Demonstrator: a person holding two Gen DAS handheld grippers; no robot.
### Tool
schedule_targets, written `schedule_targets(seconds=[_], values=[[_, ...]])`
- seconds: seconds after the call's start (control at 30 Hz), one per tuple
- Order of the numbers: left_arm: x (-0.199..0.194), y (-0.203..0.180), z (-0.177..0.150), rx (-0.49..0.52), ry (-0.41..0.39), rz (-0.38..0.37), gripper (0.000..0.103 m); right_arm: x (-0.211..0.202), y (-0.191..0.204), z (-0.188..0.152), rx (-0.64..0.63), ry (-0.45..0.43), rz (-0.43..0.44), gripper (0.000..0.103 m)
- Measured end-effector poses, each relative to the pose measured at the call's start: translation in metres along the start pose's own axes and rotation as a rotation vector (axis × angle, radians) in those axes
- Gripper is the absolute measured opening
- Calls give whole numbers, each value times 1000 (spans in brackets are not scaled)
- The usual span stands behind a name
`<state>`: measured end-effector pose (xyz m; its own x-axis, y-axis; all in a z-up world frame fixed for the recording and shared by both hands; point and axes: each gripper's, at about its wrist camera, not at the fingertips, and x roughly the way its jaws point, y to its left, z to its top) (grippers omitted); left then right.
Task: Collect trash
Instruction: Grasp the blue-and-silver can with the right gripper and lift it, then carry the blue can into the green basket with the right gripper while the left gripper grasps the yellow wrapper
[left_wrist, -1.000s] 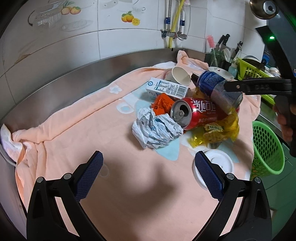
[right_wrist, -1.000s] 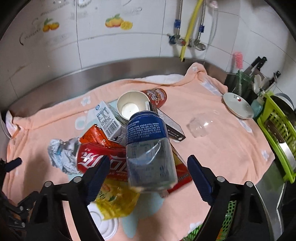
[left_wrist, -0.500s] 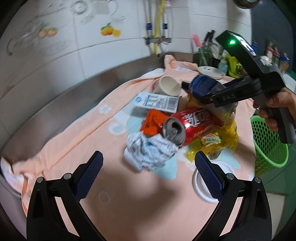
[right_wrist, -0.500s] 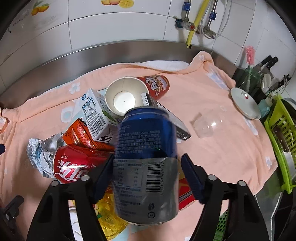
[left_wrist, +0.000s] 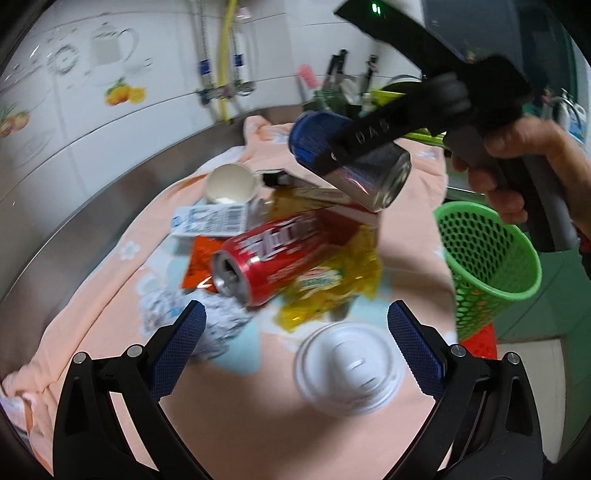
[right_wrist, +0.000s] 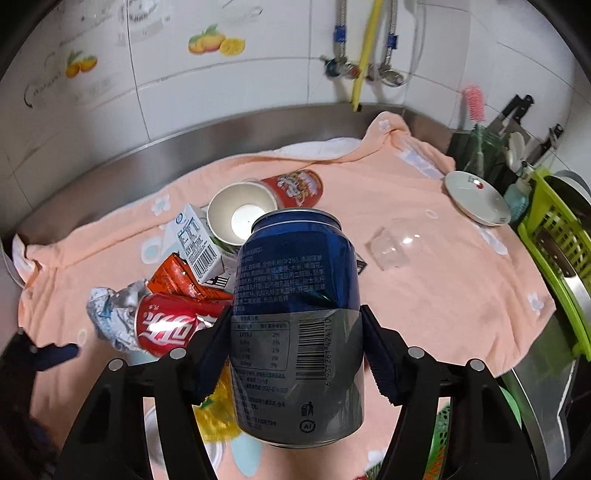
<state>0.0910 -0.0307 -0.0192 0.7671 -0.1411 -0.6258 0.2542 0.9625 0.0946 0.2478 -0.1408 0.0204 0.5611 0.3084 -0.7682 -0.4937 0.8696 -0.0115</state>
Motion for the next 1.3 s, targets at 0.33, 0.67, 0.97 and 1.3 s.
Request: schedule_targets(seconds=[0.33,0.67,0.97,1.3], values=[[32,-43,15,132,-11,-4,95,-56,-54,-45,110,-68,-68,64],[76,-46,22,136,85,-29,53,-54,-122,-127,248,8,-176,64],[74,-39,27,95,67,-57,30,0,-171,-202,376,176,-240,64],[57,-39,44,5,45,-177,27,43,-210,-240,468,288,-259,64]])
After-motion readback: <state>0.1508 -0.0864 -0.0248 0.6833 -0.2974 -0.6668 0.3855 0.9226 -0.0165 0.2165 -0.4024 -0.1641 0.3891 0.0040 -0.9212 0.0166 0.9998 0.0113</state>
